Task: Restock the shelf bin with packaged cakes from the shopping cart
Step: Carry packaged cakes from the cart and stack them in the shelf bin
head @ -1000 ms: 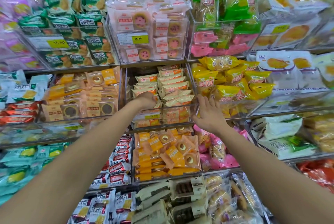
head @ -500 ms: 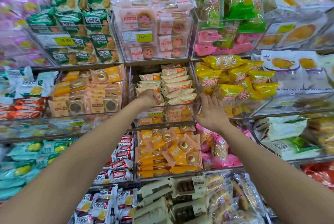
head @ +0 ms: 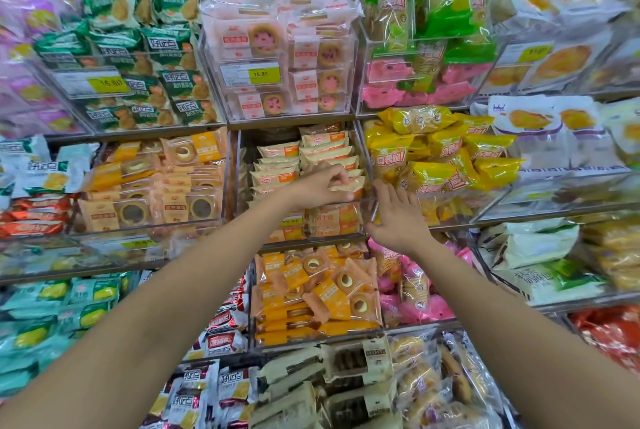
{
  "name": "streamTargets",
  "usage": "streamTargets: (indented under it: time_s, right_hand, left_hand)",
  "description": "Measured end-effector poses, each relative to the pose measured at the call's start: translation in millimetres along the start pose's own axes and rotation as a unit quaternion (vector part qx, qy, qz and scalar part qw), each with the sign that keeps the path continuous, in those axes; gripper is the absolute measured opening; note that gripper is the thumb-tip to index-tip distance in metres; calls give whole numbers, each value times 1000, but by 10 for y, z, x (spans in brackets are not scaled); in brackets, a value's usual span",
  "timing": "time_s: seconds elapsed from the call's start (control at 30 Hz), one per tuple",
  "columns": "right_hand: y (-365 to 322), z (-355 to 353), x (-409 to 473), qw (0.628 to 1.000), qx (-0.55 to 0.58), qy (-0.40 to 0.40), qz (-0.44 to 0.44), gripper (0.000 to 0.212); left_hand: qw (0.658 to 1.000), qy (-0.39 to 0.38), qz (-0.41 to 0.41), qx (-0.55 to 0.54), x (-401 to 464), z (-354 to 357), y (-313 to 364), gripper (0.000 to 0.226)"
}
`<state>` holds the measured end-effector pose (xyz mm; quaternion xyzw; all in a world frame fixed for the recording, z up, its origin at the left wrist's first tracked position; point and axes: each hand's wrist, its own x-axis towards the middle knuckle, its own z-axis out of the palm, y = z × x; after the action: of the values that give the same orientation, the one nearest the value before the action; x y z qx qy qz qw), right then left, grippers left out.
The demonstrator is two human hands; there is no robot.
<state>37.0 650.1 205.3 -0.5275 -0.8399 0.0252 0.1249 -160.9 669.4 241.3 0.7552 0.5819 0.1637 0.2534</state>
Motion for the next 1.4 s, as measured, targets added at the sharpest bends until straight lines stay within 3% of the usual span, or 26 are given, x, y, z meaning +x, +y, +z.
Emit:
streamTargets:
  time_s: [0.07, 0.23, 0.33, 0.4, 0.5, 0.63, 0.83, 1.0, 1.13, 1.23, 1.3, 1.4]
  right_hand:
    - [14, 20, 9, 1000, -2, 3, -6, 74]
    - [20, 25, 6, 1000, -9, 20, -19, 73]
    - [25, 36, 6, 999, -14, 25, -24, 73]
    - [23, 40, 4, 999, -17, 28, -26, 73]
    - [8, 27, 4, 999, -14, 28, -22, 76]
    - [16, 34, 3, 999, -4, 32, -20, 72]
    - [13, 47, -6, 999, 0, 44, -21, 73]
    - [35, 29, -3, 999, 19, 34, -29, 68]
    - [18, -73, -38, 995, 83, 49, -35, 57]
    - [36, -147, -244, 983, 160, 90, -21, 48]
    - [105, -142, -550, 968, 217, 123, -12, 42]
    - [293, -80, -1247, 946, 293, 123, 58, 30]
  left_hand:
    - [1000, 1, -6, 27, 44, -54, 7, 19]
    - [983, 88, 2, 163, 160, -144, 42, 27]
    - [973, 129, 14, 192, 178, -48, 53, 32]
    - [981, 125, 7, 148, 182, 10, 25, 32]
    - [996, 54, 4, 67, 195, -25, -14, 32]
    - [998, 4, 31, 58, 180, -126, -59, 32]
    - [995, 36, 12, 91, 207, -67, -34, 30]
    - [997, 61, -5, -46, 47, -90, 42, 30]
    - [977, 182, -18, -114, -149, -5, 243, 14]
    - [958, 250, 39, -132, -429, 231, 530, 14]
    - [953, 240, 60, -177, -679, 508, 705, 15]
    - [949, 181, 22, -257, -1050, 1037, 907, 20]
